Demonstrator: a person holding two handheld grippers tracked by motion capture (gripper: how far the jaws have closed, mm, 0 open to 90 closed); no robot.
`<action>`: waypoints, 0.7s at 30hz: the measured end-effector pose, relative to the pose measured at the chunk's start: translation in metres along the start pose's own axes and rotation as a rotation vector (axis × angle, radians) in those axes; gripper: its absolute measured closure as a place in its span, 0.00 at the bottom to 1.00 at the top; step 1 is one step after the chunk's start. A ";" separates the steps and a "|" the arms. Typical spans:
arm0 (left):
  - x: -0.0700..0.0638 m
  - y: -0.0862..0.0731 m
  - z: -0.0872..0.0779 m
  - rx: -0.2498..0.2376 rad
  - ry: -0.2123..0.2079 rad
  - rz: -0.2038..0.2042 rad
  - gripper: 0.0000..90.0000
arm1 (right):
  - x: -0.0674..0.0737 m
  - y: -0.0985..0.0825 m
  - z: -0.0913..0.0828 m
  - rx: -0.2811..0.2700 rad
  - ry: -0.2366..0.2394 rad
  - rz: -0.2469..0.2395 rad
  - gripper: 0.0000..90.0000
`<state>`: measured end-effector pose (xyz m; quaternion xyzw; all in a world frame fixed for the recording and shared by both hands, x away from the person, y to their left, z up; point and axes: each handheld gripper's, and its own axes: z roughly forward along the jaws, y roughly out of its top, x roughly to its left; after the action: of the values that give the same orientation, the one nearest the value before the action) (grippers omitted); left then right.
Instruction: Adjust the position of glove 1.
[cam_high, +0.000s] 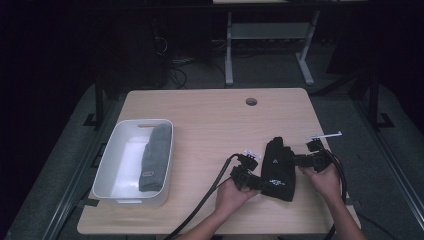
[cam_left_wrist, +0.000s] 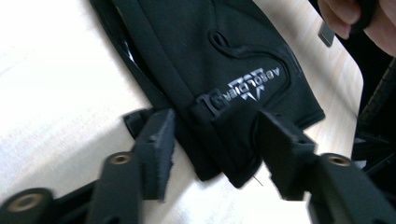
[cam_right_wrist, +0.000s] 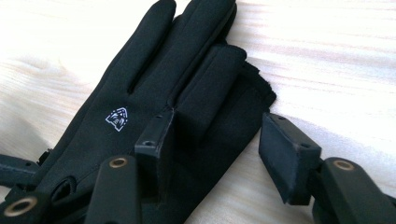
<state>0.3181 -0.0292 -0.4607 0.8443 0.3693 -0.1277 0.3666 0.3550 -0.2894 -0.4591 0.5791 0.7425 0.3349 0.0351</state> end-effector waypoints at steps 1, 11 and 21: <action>0.000 0.000 0.000 -0.004 -0.012 -0.006 0.47 | 0.000 0.000 0.001 0.004 -0.002 0.006 0.49; -0.002 -0.002 0.000 0.023 -0.007 -0.016 0.47 | -0.002 0.002 0.001 0.006 0.002 0.012 0.47; -0.005 0.000 0.011 0.002 0.025 0.046 0.78 | 0.001 0.002 0.003 0.009 0.004 0.008 0.62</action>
<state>0.3151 -0.0404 -0.4659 0.8546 0.3541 -0.1088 0.3638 0.3577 -0.2869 -0.4604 0.5815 0.7417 0.3330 0.0295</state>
